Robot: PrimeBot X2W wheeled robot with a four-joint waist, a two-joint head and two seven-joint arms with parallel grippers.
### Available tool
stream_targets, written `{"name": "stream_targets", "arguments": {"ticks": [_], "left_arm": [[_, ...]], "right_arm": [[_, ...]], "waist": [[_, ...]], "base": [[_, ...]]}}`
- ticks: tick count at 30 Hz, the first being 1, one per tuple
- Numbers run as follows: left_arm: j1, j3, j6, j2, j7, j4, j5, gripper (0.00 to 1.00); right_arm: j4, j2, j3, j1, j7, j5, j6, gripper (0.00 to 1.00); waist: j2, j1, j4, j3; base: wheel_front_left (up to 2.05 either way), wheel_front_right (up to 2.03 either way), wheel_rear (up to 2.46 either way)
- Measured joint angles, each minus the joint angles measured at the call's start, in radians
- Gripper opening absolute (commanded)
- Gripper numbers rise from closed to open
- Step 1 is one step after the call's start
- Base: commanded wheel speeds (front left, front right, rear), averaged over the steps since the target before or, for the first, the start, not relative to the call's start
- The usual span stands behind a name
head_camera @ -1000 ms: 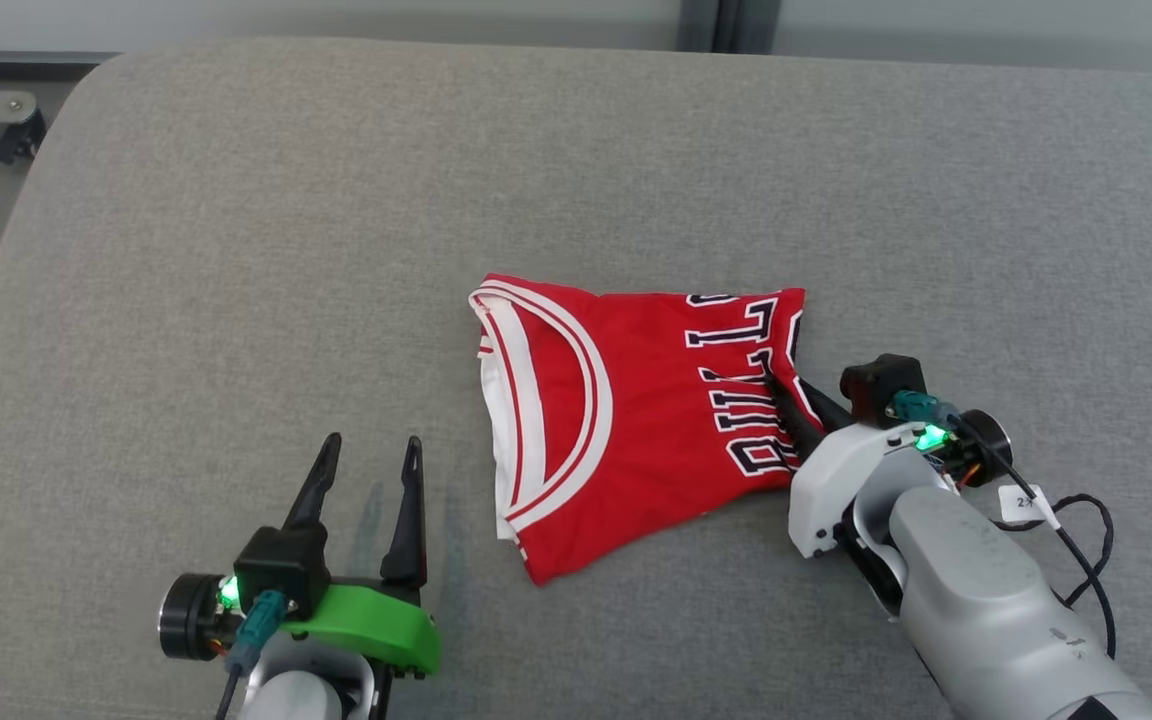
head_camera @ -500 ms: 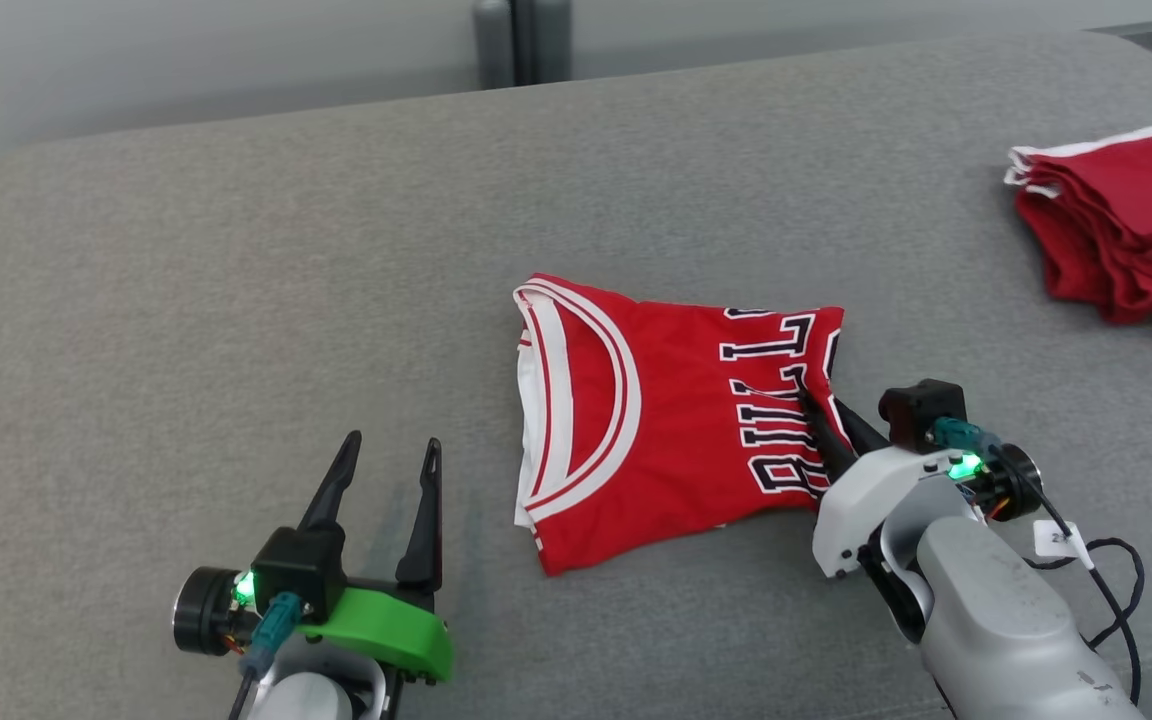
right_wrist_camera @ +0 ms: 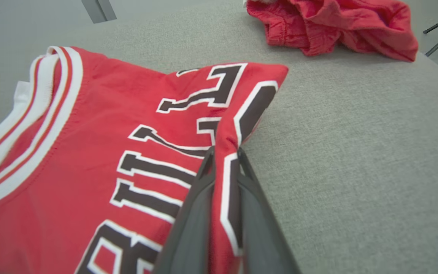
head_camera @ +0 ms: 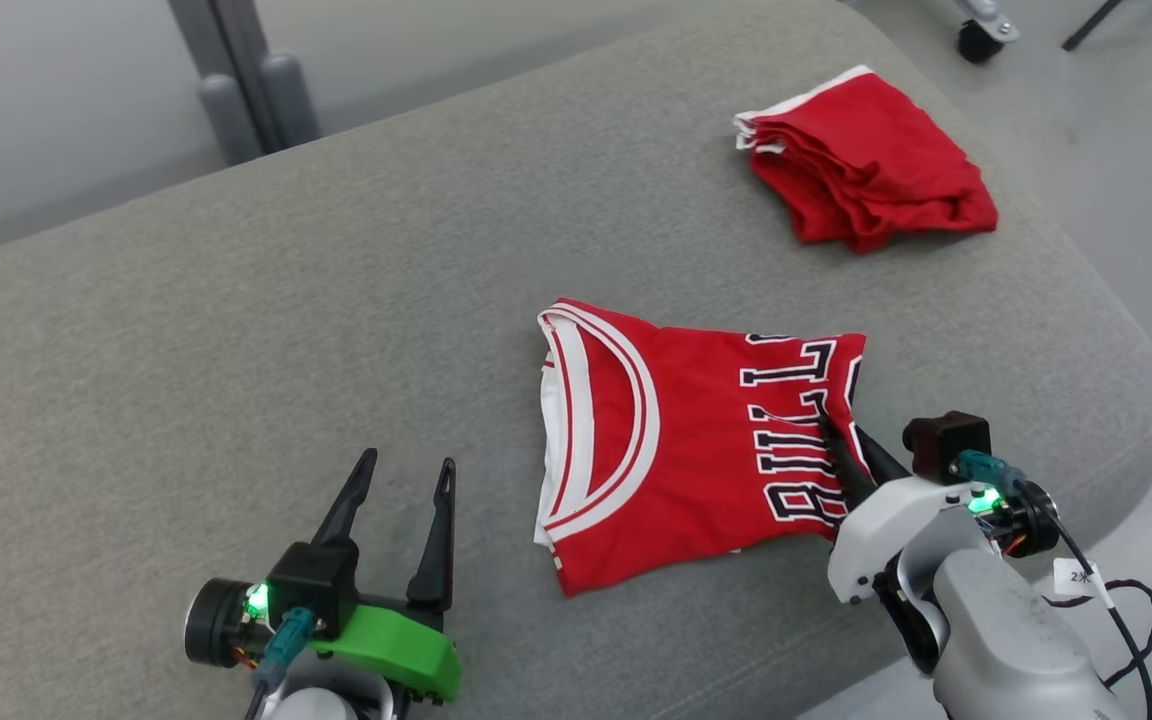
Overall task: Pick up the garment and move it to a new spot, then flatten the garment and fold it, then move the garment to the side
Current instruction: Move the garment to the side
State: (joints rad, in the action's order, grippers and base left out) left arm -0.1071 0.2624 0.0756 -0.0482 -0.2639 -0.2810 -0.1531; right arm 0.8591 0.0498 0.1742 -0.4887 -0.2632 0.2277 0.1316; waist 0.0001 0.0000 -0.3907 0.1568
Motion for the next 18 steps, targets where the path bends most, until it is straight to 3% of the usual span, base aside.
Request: {"name": "stream_targets", "arguments": {"ticks": [8, 18], "left_arm": [[-0.001, 0.000, 0.008, 0.000, 0.000, -0.001, 0.006, 1.00], [-0.013, -0.007, 0.021, 0.000, 0.000, -0.013, 0.034, 1.00]], "right_arm": [[-0.014, 0.000, -0.039, 0.021, 0.000, -0.018, 0.000, 0.00], [-0.039, 0.001, -0.044, -0.047, 0.000, -0.052, 0.000, 0.00]], "waist": [[0.0000, 0.0000, -0.095, 0.004], [0.0000, 0.0000, -0.066, 0.043]], "base": [[0.00, 0.00, 0.00], [0.00, 0.00, 0.00]]}}
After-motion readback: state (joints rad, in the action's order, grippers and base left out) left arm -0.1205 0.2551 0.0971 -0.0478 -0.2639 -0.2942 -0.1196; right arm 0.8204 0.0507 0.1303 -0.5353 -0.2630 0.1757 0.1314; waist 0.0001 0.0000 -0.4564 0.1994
